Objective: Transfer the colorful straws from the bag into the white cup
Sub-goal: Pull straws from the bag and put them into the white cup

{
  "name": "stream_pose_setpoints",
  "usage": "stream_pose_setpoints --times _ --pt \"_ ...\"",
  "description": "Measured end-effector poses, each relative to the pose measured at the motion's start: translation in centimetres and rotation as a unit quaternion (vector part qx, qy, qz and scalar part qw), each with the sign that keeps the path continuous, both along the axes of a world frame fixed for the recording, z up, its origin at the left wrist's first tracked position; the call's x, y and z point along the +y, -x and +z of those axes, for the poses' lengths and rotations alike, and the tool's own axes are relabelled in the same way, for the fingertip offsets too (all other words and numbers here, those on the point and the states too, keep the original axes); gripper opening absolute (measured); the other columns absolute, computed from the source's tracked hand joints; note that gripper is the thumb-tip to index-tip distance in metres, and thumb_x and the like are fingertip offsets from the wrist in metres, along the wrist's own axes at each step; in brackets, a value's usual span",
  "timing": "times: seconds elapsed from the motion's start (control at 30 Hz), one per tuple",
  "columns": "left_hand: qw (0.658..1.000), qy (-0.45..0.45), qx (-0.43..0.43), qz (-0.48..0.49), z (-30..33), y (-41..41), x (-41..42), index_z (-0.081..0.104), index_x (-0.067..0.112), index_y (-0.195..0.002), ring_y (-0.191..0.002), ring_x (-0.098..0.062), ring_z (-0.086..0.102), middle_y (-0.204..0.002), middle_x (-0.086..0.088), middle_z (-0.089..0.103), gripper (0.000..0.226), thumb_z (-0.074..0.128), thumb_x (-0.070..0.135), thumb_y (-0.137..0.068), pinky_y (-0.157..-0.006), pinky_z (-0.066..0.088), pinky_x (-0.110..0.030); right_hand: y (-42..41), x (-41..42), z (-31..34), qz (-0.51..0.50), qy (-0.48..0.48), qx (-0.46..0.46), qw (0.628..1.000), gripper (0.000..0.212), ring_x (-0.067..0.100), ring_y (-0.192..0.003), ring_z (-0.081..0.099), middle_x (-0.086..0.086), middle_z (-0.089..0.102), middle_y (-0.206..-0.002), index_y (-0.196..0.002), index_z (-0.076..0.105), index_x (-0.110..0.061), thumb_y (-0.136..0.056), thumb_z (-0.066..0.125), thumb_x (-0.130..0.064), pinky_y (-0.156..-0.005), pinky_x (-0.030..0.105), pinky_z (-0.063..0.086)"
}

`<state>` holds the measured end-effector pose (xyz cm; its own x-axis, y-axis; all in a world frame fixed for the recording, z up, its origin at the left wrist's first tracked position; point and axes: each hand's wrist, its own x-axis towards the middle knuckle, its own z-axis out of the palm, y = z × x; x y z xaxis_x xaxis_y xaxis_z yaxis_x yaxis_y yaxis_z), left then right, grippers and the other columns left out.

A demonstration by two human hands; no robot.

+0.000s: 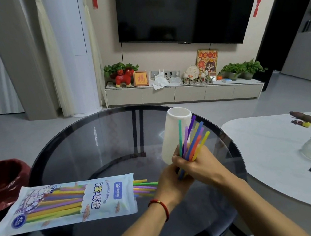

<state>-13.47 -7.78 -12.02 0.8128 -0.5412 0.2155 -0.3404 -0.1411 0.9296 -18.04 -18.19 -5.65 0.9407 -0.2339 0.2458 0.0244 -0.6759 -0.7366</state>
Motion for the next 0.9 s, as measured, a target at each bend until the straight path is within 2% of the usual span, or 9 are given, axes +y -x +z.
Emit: stream_pose_setpoints --times 0.13,0.2,0.27,0.33,0.47,0.6,0.7,0.8,0.9 --pt "0.999 -0.037 -0.012 0.010 0.2 0.1 0.5 0.064 0.037 -0.079 -0.070 0.014 0.064 -0.067 0.019 0.067 0.019 0.068 0.021 -0.089 -0.054 0.045 -0.005 0.5 -0.6 0.1 0.019 -0.004 0.027 0.999 0.015 0.006 -0.053 0.068 -0.003 0.071 -0.071 -0.089 0.073 -0.007 -0.098 0.070 -0.020 -0.048 0.017 0.054" --pt "0.999 -0.034 -0.014 0.004 0.8 0.0 1.2 0.070 0.035 -0.090 -0.078 0.008 0.067 -0.081 0.015 0.073 0.011 0.074 0.026 -0.084 -0.062 0.048 -0.006 0.9 -1.2 1.0 0.020 -0.023 0.006 1.000 0.021 0.012 -0.046 0.064 0.005 0.072 -0.065 -0.082 0.073 -0.006 -0.100 0.067 -0.016 -0.046 0.027 0.055" --pt "0.999 -0.019 -0.033 -0.020 1.7 -0.2 1.9 0.061 0.034 -0.121 -0.101 -0.001 0.064 -0.111 0.011 0.068 0.047 0.078 0.028 -0.079 -0.083 0.050 -0.014 1.3 -2.3 2.7 0.005 -0.072 -0.054 0.996 0.026 0.019 -0.045 0.059 0.017 0.069 -0.062 -0.076 0.072 -0.006 -0.101 0.065 -0.012 -0.045 0.033 0.051" --pt "0.996 0.010 -0.083 0.023 2.7 -0.6 2.7 0.043 0.030 -0.139 -0.117 -0.009 0.050 -0.128 0.006 0.051 0.075 0.075 0.026 -0.072 -0.099 0.044 -0.023 1.5 -4.0 5.0 -0.036 -0.164 -0.144 0.975 0.026 0.020 -0.046 0.055 0.015 0.064 -0.059 -0.073 0.072 -0.006 -0.097 0.064 -0.011 -0.043 0.029 0.046" --pt "0.987 0.083 -0.052 0.131 3.7 -1.3 4.1 0.040 0.032 -0.131 -0.115 -0.018 0.046 -0.124 0.001 0.046 0.069 0.070 0.021 -0.070 -0.097 0.049 -0.039 0.7 -6.3 9.2 -0.104 -0.275 -0.278 0.915 0.020 0.019 -0.046 0.053 0.009 0.064 -0.062 -0.074 0.073 -0.008 -0.090 0.067 -0.018 -0.045 0.028 0.047" --pt "0.989 0.045 -0.047 0.134 3.4 -1.3 4.1 0.042 0.026 -0.130 -0.116 -0.019 0.047 -0.123 -0.002 0.048 0.064 0.077 0.010 -0.078 -0.098 0.048 -0.046 -1.7 -6.4 10.8 -0.146 -0.234 -0.318 0.907 0.021 0.018 -0.046 0.058 0.003 0.069 -0.064 -0.071 0.072 -0.015 -0.091 0.066 -0.020 -0.043 0.029 0.050" --pt "0.987 0.032 -0.056 0.145 3.0 -1.4 4.1 0.046 0.024 -0.127 -0.115 -0.018 0.049 -0.120 0.001 0.052 0.058 0.074 0.009 -0.079 -0.098 0.048 -0.044 -4.0 -6.3 11.0 -0.177 -0.158 -0.287 0.928 0.021 0.020 -0.045 0.061 0.014 0.071 -0.069 -0.072 0.069 -0.018 -0.092 0.065 -0.017 -0.044 0.031 0.053" --pt "0.984 0.006 -0.062 0.168 2.6 -1.5 4.3 0.049 0.025 -0.122 -0.114 -0.017 0.049 -0.117 0.003 0.055 0.051 0.069 0.009 -0.078 -0.093 0.046 -0.035 -6.1 -6.1 10.5 -0.183 -0.131 -0.177 0.958 0.017 0.020 -0.048 0.060 0.028 0.071 -0.074 -0.075 0.073 -0.008 -0.089 0.067 -0.017 -0.044 0.029 0.052" --pt "0.982 -0.028 -0.063 0.175 2.5 -1.9 4.7 0.050 0.024 -0.119 -0.113 -0.017 0.048 -0.115 0.004 0.055 0.045 0.066 0.010 -0.079 -0.088 0.038 -0.027 -7.5 -5.7 9.8 -0.144 -0.108 -0.026 0.983 0.031 0.017 -0.055 0.048 0.012 0.063 -0.073 -0.097 0.078 -0.006 -0.088 0.076 -0.036 -0.043 0.027 0.041"
